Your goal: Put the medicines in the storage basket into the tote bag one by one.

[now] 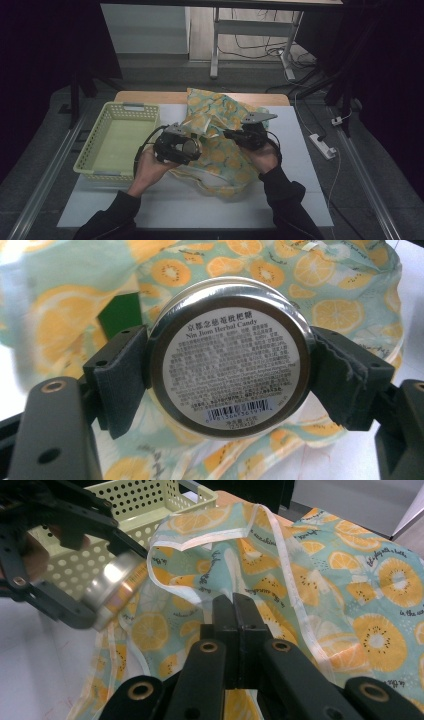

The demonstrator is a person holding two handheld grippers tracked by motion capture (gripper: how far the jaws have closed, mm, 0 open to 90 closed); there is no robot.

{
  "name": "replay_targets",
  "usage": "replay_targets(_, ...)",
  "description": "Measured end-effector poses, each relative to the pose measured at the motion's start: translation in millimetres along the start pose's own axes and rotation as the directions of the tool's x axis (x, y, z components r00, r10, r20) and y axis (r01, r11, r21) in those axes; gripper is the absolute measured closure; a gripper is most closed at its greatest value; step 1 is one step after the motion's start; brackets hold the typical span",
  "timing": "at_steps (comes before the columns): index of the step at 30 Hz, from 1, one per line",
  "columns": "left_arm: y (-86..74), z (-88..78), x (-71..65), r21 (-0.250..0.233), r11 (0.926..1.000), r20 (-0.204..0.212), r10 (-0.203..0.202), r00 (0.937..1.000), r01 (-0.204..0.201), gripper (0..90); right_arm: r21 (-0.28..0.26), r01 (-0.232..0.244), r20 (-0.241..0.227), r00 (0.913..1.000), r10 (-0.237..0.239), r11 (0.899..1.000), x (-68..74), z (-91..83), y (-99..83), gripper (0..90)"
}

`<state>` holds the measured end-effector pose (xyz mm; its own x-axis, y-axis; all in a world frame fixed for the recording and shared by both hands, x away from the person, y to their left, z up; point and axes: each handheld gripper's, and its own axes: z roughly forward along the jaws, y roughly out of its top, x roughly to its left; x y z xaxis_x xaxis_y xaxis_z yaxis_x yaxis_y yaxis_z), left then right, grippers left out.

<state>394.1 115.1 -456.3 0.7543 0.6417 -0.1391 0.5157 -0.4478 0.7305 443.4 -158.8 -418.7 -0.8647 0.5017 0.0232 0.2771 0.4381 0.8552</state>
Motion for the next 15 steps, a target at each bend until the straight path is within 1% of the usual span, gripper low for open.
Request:
replay_targets(7, 5.3, 16.7, 1.6, 0.016, 0.9999, 0.013, 0.007, 0.9999, -0.007, 21.3, 0.007, -0.001, -0.002, 1.0000, 0.001, 1.000, -0.2, 1.6, -1.0, 90.0)
replay_targets(9, 7.2, 21.5, 1.4, 0.016, 0.9998, 0.014, 0.007, 0.9999, -0.008, 21.3, 0.008, 0.001, -0.001, 1.0000, -0.001, 1.000, 0.0, 2.3, -1.2, 90.0)
replay_targets(15, 17.3, 33.6, -1.2, 0.004, 0.9996, 0.011, 0.026, 0.9996, -0.026, 21.3, 0.017, 0.004, -0.005, 1.0000, -0.004, 1.000, 1.0, 4.3, -2.2, 90.0)
